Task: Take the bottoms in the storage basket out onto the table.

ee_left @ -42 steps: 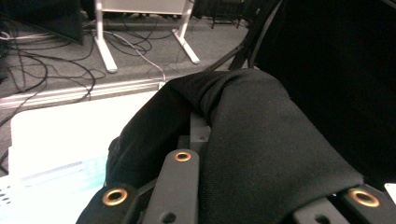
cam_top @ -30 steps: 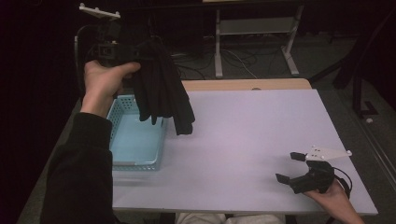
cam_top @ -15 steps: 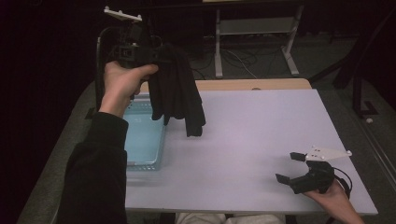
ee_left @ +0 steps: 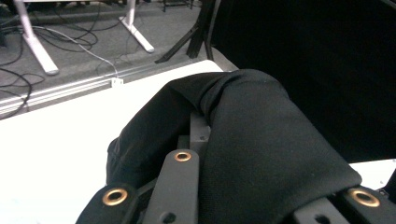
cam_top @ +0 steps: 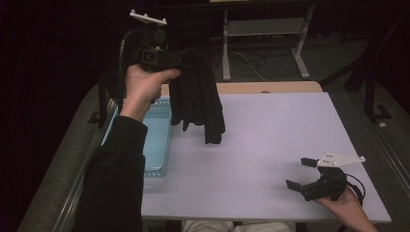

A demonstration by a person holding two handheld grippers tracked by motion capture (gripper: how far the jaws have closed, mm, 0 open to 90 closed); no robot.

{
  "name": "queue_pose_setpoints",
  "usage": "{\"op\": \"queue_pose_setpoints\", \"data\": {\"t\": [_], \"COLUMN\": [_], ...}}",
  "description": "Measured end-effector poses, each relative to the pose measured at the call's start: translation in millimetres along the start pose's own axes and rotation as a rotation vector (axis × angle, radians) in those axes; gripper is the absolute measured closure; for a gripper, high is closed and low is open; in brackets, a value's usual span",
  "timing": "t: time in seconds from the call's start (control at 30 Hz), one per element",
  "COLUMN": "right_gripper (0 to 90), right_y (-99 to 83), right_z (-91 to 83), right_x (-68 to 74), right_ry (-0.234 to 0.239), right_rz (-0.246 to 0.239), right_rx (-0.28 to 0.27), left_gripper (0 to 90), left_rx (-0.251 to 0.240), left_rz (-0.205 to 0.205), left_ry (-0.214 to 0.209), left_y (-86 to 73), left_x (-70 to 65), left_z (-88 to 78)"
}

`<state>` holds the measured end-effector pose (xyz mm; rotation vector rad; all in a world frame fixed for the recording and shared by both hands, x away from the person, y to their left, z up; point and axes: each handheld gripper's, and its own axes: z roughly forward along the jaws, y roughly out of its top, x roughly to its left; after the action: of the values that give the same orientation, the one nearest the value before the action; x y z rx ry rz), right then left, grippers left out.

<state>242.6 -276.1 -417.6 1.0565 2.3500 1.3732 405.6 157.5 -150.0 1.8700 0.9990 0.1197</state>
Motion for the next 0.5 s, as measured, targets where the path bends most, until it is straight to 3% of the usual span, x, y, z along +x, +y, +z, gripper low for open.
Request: {"op": "queue_pose_setpoints", "data": {"t": [0.5], "right_gripper": [0.0], "right_y": [-0.5], "right_z": [-3.6], "right_x": [-0.5], "right_ry": [0.000], "right_rz": [0.013], "right_rx": [-0.023], "left_gripper": [83.0], "left_rx": [0.031], "left_rz": [0.008], "left_ry": [-0.075], "left_y": [-8.9], "left_x": [-9.0], "left_z": [44.8]}}
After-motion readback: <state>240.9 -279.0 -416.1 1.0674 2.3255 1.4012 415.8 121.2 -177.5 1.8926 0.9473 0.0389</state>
